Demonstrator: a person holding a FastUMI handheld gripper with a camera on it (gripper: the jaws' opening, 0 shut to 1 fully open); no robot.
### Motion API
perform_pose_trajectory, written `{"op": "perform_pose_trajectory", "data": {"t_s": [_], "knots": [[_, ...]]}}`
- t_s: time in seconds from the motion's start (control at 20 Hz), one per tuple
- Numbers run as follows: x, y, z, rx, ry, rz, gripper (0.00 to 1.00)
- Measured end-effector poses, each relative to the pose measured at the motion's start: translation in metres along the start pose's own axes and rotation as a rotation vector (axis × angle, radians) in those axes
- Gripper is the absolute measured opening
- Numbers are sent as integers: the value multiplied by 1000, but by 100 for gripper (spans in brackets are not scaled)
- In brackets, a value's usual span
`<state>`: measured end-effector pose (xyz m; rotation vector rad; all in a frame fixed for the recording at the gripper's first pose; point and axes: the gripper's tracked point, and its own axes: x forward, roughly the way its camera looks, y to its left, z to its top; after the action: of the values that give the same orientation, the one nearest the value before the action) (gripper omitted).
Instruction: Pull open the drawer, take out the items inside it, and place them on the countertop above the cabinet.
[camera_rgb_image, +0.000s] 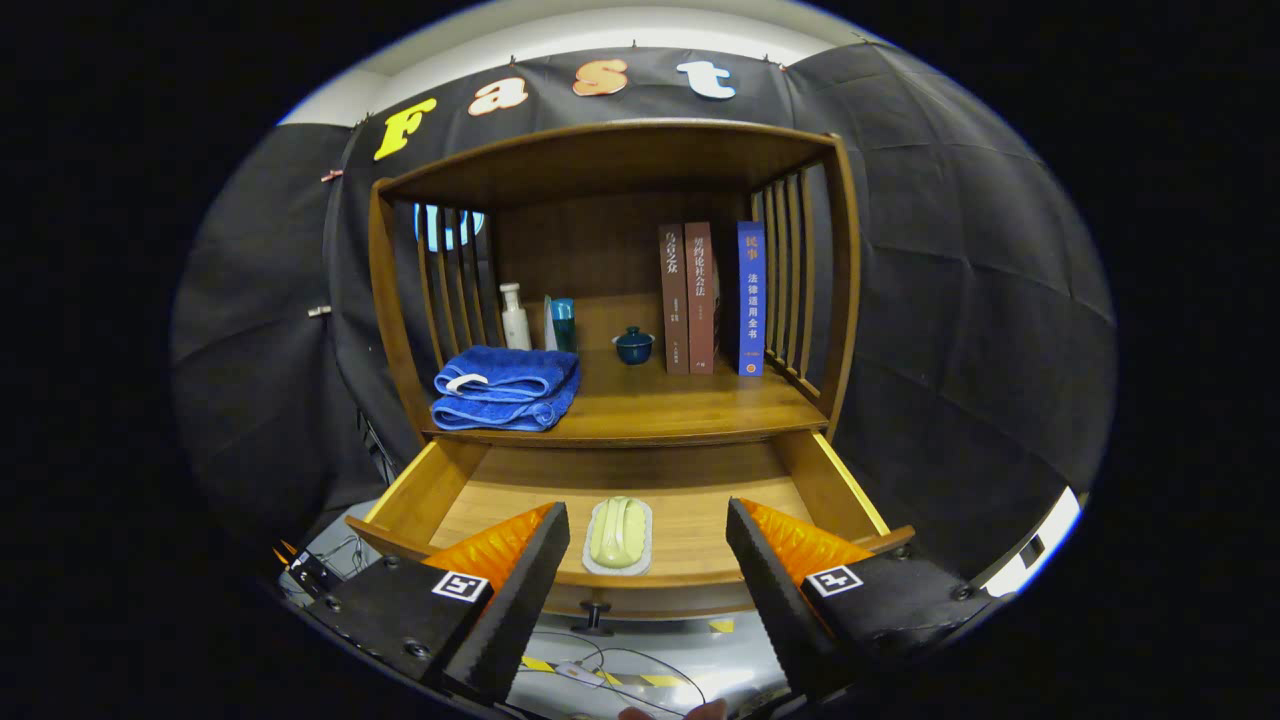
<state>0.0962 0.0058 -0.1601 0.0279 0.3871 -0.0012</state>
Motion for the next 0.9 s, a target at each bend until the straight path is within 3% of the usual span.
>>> {"op": "perform_pose_trajectory", "data": {"t_s": [0.2,0.5,0.6,0.7,0.9], "knots": [[52,10,-8,-73,118,-21,99],[124,27,-61,-96,351,-18,100],[142,32,-79,-61,428,-15,98],[157,30,-97,-37,490,-34,86],[172,27,-126,-16,592,-39,86]]}}
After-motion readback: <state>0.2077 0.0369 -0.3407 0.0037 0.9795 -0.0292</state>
